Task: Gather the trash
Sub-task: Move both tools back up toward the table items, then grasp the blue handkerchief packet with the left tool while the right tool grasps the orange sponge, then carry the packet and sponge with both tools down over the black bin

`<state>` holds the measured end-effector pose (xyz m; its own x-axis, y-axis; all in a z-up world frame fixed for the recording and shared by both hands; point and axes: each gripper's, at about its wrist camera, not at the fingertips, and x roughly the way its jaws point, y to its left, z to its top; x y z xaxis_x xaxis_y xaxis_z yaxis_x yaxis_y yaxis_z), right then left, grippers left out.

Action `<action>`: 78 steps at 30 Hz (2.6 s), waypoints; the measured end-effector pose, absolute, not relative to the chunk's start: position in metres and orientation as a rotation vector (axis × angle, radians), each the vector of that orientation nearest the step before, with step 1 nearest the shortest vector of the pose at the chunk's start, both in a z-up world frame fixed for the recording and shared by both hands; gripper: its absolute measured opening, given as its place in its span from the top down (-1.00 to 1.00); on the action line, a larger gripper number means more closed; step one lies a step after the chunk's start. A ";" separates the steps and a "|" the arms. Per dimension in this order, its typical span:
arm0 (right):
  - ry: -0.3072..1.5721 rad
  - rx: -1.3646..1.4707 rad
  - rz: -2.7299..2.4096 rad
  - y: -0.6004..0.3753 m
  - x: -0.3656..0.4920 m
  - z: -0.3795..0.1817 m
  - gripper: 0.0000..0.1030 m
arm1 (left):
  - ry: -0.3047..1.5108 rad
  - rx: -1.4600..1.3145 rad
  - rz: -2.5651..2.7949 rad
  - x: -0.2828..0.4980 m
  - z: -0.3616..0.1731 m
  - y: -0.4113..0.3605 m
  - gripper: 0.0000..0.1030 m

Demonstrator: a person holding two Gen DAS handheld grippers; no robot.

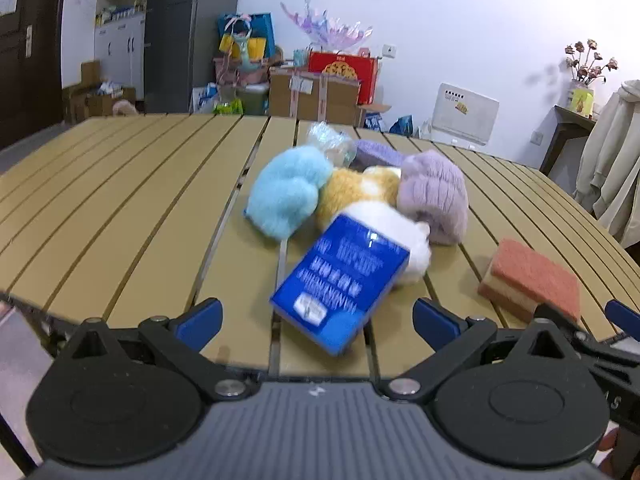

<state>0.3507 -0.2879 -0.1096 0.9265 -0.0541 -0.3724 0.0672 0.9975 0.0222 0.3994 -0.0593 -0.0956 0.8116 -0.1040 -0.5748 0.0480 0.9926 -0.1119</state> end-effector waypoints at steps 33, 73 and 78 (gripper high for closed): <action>0.382 -0.015 -0.074 -0.291 0.383 -0.123 -1.00 | 0.550 -0.180 -0.142 0.421 -0.107 -0.043 -0.12; 0.381 -0.024 0.033 -0.290 0.386 -0.115 -0.77 | 0.502 -0.125 -0.106 0.404 -0.103 -0.045 -0.13; 0.374 -0.023 0.046 -0.286 0.370 -0.108 -0.76 | 0.493 -0.108 -0.093 0.393 -0.098 -0.047 -0.13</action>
<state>0.3699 -0.2857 -0.1080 0.9300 0.0410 -0.3653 -0.0493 0.9987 -0.0135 0.3933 -0.0467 -0.0979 0.8769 -0.1149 -0.4667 0.0630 0.9901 -0.1254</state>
